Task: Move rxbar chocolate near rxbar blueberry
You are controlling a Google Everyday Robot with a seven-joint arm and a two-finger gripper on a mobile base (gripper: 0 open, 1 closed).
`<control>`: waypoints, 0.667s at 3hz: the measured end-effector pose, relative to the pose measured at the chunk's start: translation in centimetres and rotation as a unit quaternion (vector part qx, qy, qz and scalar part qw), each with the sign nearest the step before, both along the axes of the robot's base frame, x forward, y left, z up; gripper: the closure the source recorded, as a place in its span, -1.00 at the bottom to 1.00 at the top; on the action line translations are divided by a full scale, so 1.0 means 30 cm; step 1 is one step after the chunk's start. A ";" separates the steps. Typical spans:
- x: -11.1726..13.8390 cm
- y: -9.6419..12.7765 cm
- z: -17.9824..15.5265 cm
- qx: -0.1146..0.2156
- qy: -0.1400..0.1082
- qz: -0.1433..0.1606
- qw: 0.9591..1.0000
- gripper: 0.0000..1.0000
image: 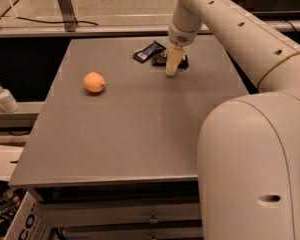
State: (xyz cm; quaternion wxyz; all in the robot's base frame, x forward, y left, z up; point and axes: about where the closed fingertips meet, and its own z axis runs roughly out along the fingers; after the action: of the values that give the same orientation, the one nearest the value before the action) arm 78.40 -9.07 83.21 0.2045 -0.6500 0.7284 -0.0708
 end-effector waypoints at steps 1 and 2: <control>0.000 0.000 0.001 0.000 0.000 0.000 1.000 -1.00; -0.040 -0.008 0.022 0.030 0.009 -0.001 1.000 -1.00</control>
Offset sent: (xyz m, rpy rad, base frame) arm -0.0326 -0.0095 0.0260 0.1582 0.0342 -0.0063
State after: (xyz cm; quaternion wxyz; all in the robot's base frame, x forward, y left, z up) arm 77.20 -9.31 83.87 0.2174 -0.6438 0.7323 -0.0436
